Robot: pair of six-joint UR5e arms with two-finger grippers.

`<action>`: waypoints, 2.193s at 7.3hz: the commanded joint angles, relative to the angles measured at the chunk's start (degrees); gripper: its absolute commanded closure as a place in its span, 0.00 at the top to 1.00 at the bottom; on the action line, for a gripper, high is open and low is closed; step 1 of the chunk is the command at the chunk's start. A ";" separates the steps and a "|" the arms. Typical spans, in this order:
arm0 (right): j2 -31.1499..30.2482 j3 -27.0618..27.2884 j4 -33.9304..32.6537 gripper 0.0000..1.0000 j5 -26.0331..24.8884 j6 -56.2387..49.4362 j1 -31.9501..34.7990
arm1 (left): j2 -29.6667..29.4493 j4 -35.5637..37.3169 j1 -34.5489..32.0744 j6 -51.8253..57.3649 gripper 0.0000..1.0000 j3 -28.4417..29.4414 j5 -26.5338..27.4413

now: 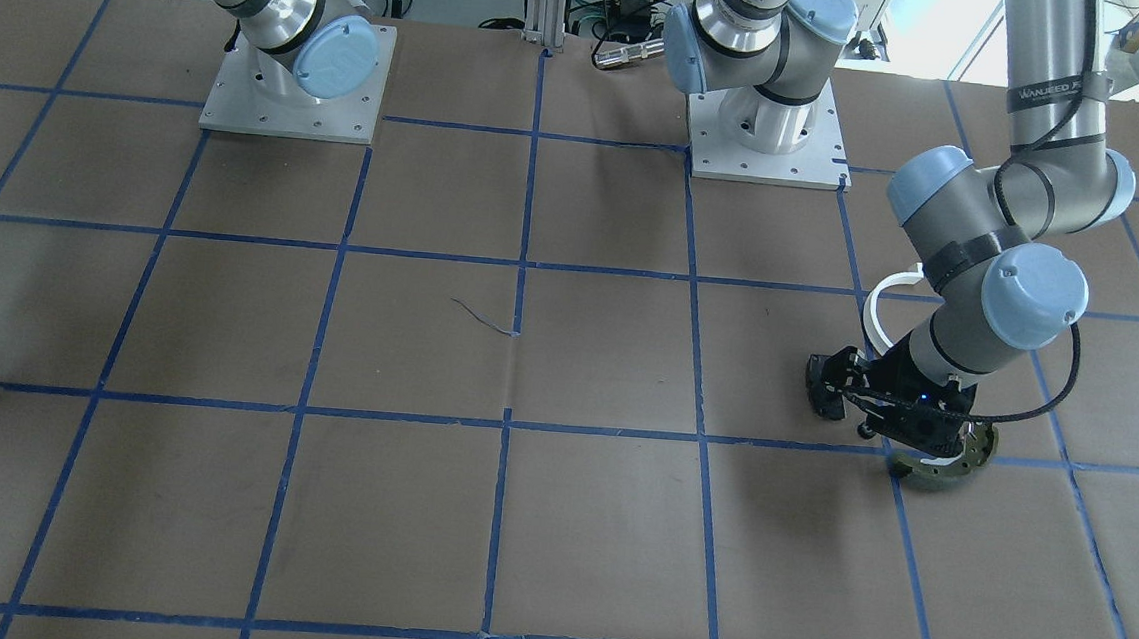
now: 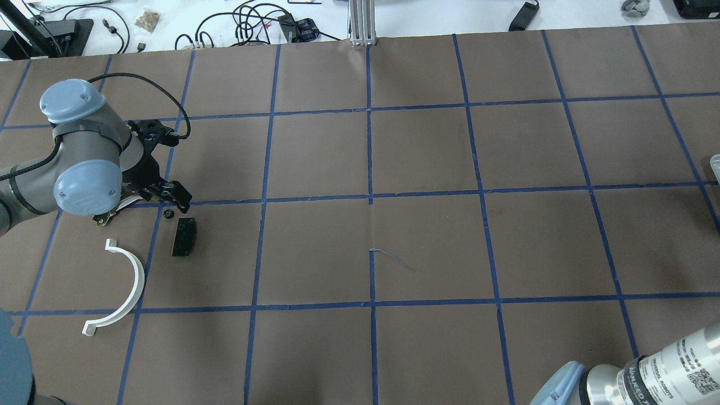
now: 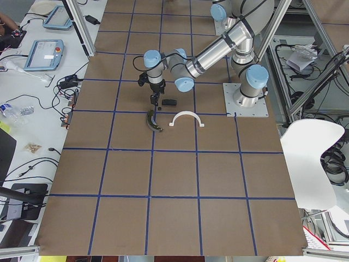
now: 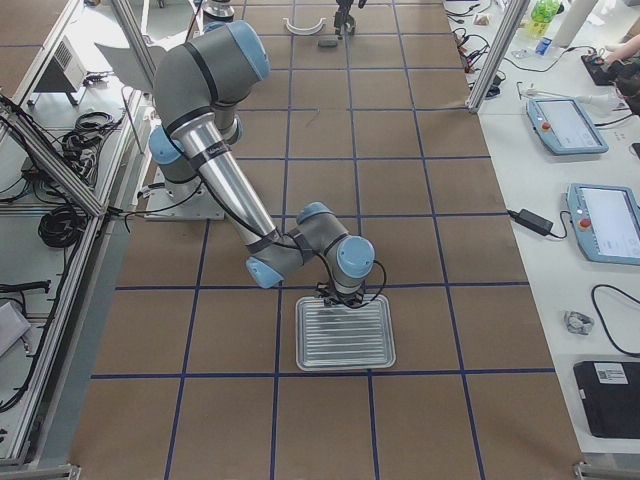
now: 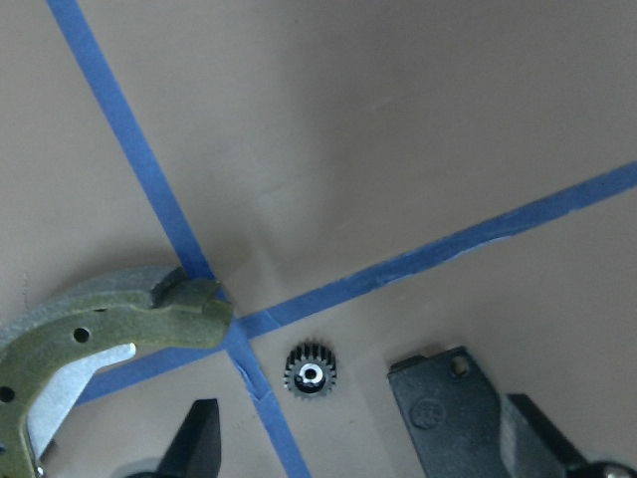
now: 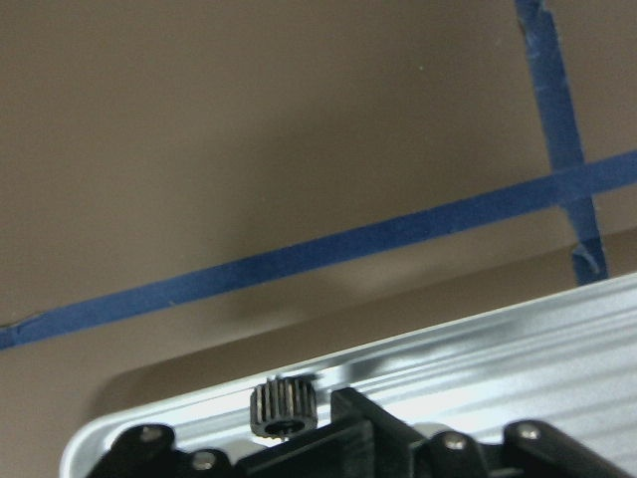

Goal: Place bearing gear from tray to pile

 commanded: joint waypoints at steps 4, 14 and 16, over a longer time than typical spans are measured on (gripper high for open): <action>-0.05 0.02 0.10 0.84 -0.03 0.56 0.00 | 9.99 -14.65 -14.37 -25.30 1.00 4.28 -0.17; -1.89 2.04 5.99 0.79 -3.20 2.66 -1.05 | 15.28 -37.91 -20.39 -41.19 1.00 26.89 -0.35; -1.72 2.31 3.98 0.75 -3.20 2.58 -1.14 | 13.89 -37.74 -20.39 -41.27 1.00 29.08 -0.79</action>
